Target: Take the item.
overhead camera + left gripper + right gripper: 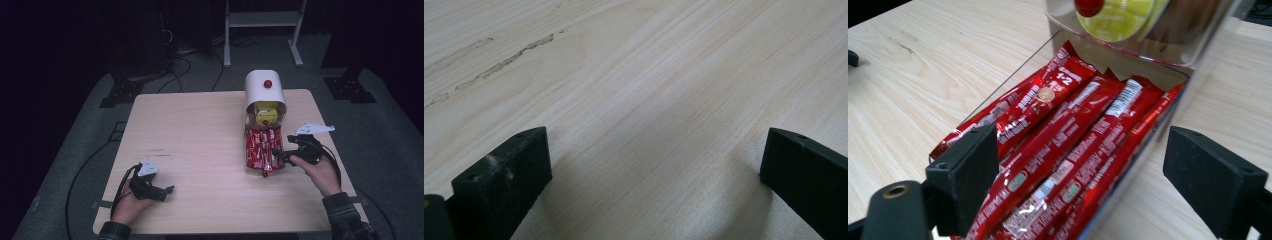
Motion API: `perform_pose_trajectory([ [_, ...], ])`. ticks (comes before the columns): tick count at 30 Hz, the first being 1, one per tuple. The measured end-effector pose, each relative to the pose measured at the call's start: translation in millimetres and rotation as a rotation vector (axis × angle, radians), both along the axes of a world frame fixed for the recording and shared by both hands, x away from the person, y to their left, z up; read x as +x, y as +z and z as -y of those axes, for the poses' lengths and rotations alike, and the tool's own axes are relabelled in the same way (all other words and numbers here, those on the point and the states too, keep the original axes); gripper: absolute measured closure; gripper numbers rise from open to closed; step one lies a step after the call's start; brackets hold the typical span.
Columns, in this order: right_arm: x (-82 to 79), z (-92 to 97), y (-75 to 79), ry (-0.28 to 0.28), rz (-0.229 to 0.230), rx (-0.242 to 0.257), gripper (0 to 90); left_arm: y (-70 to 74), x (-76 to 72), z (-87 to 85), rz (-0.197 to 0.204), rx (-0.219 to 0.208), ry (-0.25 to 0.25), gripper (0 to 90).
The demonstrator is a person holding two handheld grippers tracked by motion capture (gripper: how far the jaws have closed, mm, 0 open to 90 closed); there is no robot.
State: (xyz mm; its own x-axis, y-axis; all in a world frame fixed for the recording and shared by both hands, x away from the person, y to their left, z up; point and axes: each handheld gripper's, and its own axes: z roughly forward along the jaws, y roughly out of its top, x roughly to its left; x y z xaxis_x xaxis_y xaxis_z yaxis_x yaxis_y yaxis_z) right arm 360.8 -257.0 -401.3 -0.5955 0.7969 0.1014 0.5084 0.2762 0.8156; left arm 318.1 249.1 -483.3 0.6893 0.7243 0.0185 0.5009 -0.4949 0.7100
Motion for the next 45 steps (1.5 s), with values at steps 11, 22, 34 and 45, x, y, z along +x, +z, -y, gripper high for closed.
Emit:
perform_pose_trajectory([
  [11,4.5,-12.3,-1.5,0.014,-0.004,-0.002,13.9,0.0,0.0,0.0,0.0,0.0,0.0,0.0],
  [22,7.8,-21.9,-7.4,0.017,-0.016,-0.01,21.8,0.0,0.0,0.0,0.0,0.0,0.0,0.0],
  [34,8.5,-24.3,-11.7,0.023,-0.015,-0.012,33.5,0.1,0.0,0.0,-0.001,0.0,0.0,0.0],
  [45,9.8,-29.8,-15.5,0.038,-0.033,-0.034,39.5,0.0,0.0,0.0,0.0,0.0,0.0,0.0],
])
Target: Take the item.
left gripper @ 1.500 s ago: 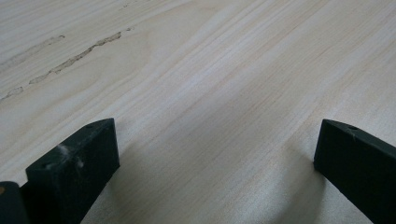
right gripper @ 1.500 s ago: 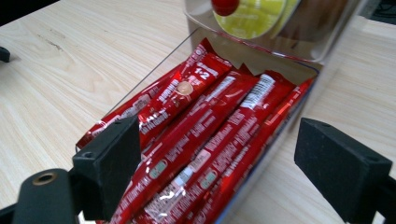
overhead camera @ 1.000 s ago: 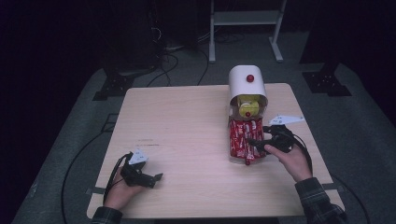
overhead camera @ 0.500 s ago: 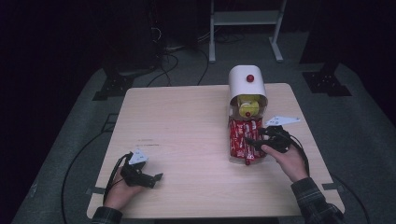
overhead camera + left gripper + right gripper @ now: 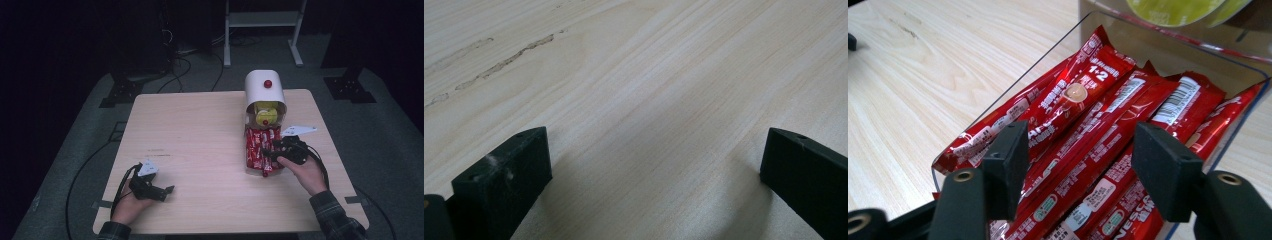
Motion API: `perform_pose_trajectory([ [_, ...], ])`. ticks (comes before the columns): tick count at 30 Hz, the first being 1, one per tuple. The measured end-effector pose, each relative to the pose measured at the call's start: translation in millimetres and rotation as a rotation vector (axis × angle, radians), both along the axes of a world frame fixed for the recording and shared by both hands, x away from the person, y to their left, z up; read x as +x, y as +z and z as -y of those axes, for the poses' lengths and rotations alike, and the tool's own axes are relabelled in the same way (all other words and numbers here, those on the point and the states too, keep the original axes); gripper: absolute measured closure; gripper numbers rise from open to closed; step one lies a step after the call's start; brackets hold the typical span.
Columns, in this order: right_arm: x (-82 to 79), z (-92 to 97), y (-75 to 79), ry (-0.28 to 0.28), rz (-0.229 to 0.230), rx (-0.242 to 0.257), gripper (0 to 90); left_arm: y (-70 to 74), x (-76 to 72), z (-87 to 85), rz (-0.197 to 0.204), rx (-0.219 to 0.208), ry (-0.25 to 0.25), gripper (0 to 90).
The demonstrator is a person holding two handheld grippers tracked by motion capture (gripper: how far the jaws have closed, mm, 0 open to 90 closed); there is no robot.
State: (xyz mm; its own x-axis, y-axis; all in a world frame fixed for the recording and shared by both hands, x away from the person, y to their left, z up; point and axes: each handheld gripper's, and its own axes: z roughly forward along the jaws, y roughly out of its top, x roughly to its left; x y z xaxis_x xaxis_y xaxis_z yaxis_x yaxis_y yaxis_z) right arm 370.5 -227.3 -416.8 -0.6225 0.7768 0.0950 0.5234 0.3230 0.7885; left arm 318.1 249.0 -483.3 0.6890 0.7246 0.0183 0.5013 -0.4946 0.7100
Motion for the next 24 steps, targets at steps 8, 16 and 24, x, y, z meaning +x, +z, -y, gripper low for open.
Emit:
perform_pose_trajectory([
  [8,-0.1,-2.8,-2.5,0.003,-0.002,-0.014,44.8,0.0,0.0,0.0,0.0,0.0,0.0,0.0],
  [16,-1.3,-7.3,-5.7,-0.014,0.003,-0.048,51.6,0.0,0.0,0.0,0.0,0.0,0.0,0.0],
  [24,-0.6,-5.4,-6.1,-0.025,-0.015,-0.036,59.9,0.0,0.0,0.0,0.0,0.0,0.0,0.0],
])
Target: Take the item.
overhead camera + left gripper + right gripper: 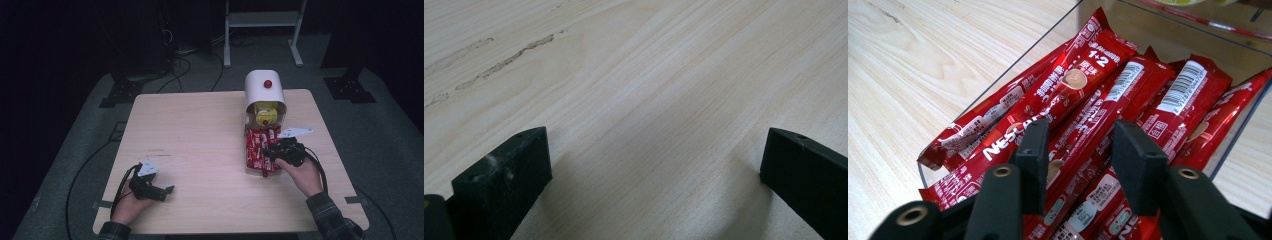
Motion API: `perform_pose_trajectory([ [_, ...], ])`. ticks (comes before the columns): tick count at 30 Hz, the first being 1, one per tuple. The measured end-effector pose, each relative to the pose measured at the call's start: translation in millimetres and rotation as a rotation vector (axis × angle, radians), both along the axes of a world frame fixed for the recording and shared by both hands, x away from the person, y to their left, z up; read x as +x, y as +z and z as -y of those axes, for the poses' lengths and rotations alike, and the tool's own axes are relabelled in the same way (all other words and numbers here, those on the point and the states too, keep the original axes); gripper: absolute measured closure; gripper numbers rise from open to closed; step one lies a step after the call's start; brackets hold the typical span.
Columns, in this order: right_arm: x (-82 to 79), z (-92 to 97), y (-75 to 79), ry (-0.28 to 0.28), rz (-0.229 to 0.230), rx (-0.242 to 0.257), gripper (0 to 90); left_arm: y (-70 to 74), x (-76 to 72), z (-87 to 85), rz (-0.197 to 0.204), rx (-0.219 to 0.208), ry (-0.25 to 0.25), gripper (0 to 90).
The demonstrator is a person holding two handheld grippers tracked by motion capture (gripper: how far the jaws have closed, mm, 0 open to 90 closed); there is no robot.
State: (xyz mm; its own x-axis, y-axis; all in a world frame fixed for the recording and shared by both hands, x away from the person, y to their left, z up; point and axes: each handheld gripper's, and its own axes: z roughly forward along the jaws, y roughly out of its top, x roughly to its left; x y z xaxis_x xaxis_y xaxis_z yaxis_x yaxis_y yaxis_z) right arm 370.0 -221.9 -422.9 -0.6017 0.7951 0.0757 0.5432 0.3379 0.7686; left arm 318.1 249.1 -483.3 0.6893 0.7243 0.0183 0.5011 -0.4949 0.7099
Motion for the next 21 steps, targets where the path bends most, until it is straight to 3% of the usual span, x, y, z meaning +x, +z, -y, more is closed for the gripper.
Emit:
perform_pose_trajectory([
  [12,1.4,5.9,-0.2,-0.045,-0.049,0.025,82.0,0.0,0.0,0.0,0.0,-0.001,0.0,0.0],
  [21,5.2,11.5,0.5,-0.052,-0.104,0.077,86.8,0.0,0.0,0.0,0.0,-0.001,0.0,0.0],
])
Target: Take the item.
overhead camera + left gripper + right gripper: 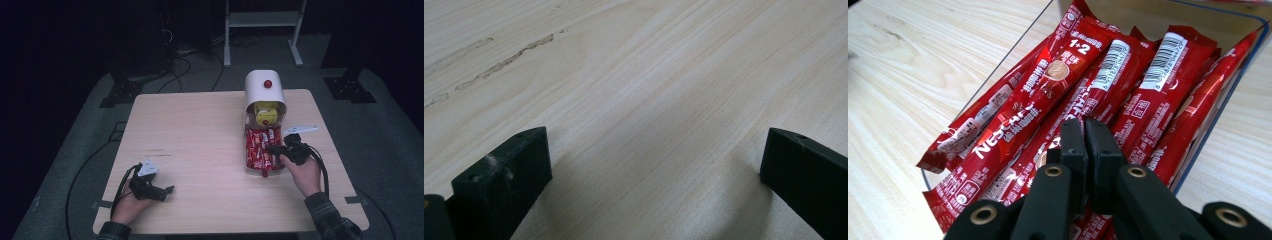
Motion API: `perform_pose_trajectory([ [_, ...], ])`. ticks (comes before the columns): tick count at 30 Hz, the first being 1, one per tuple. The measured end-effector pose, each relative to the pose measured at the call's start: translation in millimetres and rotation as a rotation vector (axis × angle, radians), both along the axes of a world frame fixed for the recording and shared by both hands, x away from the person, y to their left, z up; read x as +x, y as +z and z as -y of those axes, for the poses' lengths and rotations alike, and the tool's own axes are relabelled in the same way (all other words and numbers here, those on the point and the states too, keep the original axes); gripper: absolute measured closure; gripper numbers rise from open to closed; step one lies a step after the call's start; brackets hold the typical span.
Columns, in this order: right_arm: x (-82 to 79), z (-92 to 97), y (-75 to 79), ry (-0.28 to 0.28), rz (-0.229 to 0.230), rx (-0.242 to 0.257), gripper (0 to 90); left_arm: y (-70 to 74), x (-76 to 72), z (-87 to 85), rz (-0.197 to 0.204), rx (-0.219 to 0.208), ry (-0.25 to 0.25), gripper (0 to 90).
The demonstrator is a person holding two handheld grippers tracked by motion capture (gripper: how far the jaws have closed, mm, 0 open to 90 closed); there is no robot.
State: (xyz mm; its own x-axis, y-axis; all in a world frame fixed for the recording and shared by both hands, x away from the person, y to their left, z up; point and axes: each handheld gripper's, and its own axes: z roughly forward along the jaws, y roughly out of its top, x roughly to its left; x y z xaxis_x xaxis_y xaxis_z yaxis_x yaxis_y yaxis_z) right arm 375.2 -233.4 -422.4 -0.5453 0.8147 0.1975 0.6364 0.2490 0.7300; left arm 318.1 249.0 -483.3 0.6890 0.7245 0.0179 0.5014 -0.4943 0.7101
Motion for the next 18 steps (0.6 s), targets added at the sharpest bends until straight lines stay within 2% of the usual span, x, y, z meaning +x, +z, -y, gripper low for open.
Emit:
perform_pose_trajectory([
  [3,1.4,2.9,0.4,0.005,-0.014,0.02,86.9,0.0,0.0,0.0,0.0,0.0,0.0,0.0],
  [10,2.2,3.9,1.2,0.012,-0.019,0.023,86.9,0.0,0.0,0.0,0.0,0.0,0.0,0.0],
  [18,-0.3,7.2,5.8,0.017,-0.018,0.061,87.4,0.0,0.0,0.0,0.0,0.0,0.0,0.0],
])
